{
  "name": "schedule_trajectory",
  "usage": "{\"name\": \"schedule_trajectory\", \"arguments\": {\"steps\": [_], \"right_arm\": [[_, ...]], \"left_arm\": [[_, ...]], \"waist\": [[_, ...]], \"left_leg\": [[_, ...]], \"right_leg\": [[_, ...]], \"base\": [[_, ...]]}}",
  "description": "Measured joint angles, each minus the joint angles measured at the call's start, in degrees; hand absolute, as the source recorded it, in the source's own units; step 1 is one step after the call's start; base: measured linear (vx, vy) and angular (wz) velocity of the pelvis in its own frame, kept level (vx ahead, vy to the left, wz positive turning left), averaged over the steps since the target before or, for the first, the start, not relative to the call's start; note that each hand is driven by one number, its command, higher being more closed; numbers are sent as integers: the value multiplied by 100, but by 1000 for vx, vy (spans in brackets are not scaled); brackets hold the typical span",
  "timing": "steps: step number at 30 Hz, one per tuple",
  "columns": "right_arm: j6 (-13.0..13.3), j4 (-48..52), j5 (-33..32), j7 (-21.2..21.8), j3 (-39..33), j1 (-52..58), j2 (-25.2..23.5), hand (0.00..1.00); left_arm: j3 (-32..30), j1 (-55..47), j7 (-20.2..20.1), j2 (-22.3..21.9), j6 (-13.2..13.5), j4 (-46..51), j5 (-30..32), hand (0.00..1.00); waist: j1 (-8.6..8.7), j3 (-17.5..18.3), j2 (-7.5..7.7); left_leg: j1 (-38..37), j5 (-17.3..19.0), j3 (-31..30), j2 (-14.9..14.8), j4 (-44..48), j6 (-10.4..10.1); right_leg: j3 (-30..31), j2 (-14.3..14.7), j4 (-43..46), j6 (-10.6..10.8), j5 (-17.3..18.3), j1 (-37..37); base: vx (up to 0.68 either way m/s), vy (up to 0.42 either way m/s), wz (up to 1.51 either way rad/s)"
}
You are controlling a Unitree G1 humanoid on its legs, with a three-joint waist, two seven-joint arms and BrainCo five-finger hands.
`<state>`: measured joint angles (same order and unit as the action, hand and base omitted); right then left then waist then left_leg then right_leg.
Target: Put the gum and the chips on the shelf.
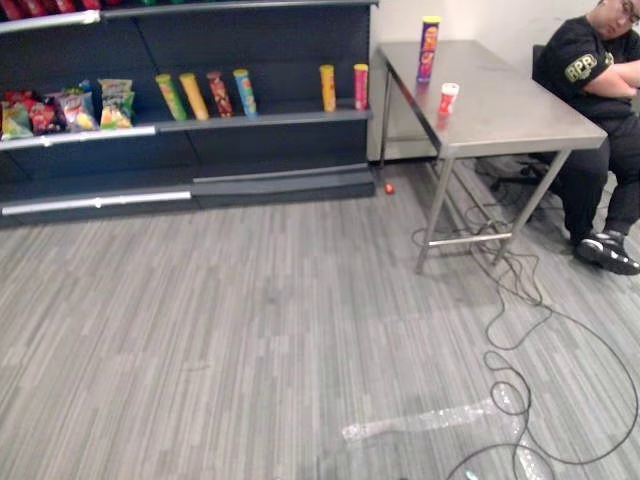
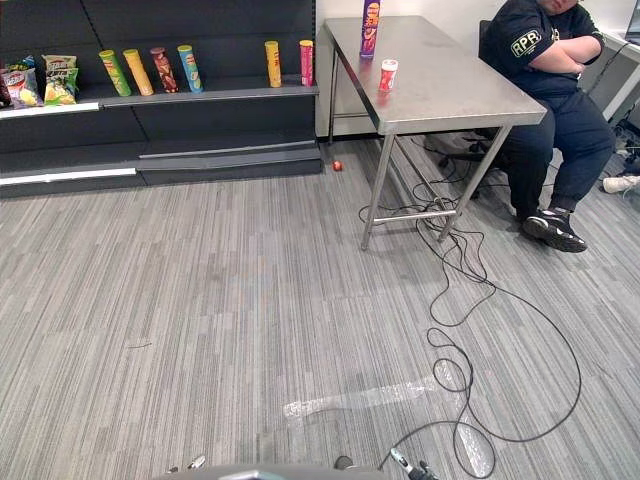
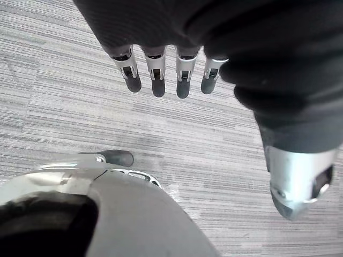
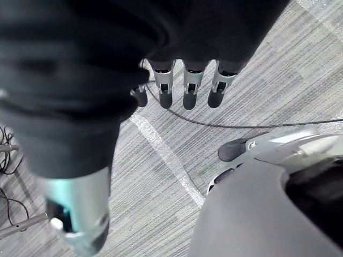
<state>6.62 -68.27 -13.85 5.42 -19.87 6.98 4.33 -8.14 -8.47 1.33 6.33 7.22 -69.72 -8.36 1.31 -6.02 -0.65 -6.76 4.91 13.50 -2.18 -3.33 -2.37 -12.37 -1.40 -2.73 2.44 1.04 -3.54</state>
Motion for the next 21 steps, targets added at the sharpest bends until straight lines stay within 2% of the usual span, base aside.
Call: {"name": "schedule_trajectory", "arguments": {"steps": [3,6,7,9,10,11,12,14,16,17,19,21], "right_arm": [[12,64,-83,-16,27,-284,8,0],[41,64,-192,-45,37,-368,4,0],[110,63,-197,-79,71,-354,-12,0],[131,58,-202,-110,73,-336,-30,0],[139,38,-211,-115,85,-328,1,0],[155,39,-244,-115,166,-328,17,0],[157,35,-264,-124,242,-324,70,0],[159,35,-269,-125,235,-355,121,0],[159,37,-266,-124,234,-375,141,0],[158,39,-254,-125,239,-379,144,0],[159,42,-251,-129,240,-421,148,0],[165,39,-250,-141,234,-422,250,0]], "left_arm": [[-1,217,39,48,2,24,-44,0],[-8,272,70,53,4,47,-77,0],[-12,270,68,76,4,94,-224,0],[-13,262,60,90,11,196,-293,0],[-14,264,55,62,23,308,-472,0],[-17,243,54,41,26,373,-623,0],[-8,238,35,33,31,367,-860,0],[2,233,9,4,39,366,-970,0],[6,231,-45,1,104,367,-967,0],[-3,229,-52,-14,151,368,-953,0],[-8,226,-51,-19,150,365,-952,0],[-48,226,-49,-140,159,369,-964,0]], "waist": [[8,-279,42],[3,-441,60],[12,-480,98],[9,-542,147],[-24,-573,139],[-21,-657,118],[-21,-716,54],[-21,-744,0],[-29,-749,-10],[-54,-751,-22],[-40,-773,-51],[-37,-880,-260]], "left_leg": [[335,-13,-7,-24,224,-5],[414,7,-41,-63,353,-96],[766,234,7,-156,1089,-308],[1187,279,45,-232,1977,-303],[1666,268,81,-376,2972,-298],[1952,264,86,-507,3585,-292],[2142,421,27,-580,3967,-290],[2322,554,1,-623,3829,-287],[2471,454,-2,-643,3166,-244],[2455,23,-25,-651,2091,-287],[2433,-282,-75,-663,1442,-308],[2471,-580,-321,-857,831,-407]], "right_leg": [[7,-88,793,-64,307,599],[-40,-94,906,-125,422,647],[-128,-151,996,-192,606,651],[-202,-206,1026,-230,668,619],[-258,-236,1073,-242,715,570],[-304,-222,1117,-256,768,486],[-314,-244,1218,-233,873,389],[-293,-336,1296,-183,980,310],[-237,-462,1297,-94,1038,294],[-97,-594,1298,23,1110,281],[-11,-673,1296,111,1165,228],[174,-719,1271,381,1332,6]], "base": [[-64,-30,1],[-39,-58,15],[-20,-86,37],[-22,-89,35],[17,-70,26],[61,-22,23],[121,65,17],[129,112,4],[191,176,-16],[243,228,-29],[280,263,-27],[428,440,-38]]}}
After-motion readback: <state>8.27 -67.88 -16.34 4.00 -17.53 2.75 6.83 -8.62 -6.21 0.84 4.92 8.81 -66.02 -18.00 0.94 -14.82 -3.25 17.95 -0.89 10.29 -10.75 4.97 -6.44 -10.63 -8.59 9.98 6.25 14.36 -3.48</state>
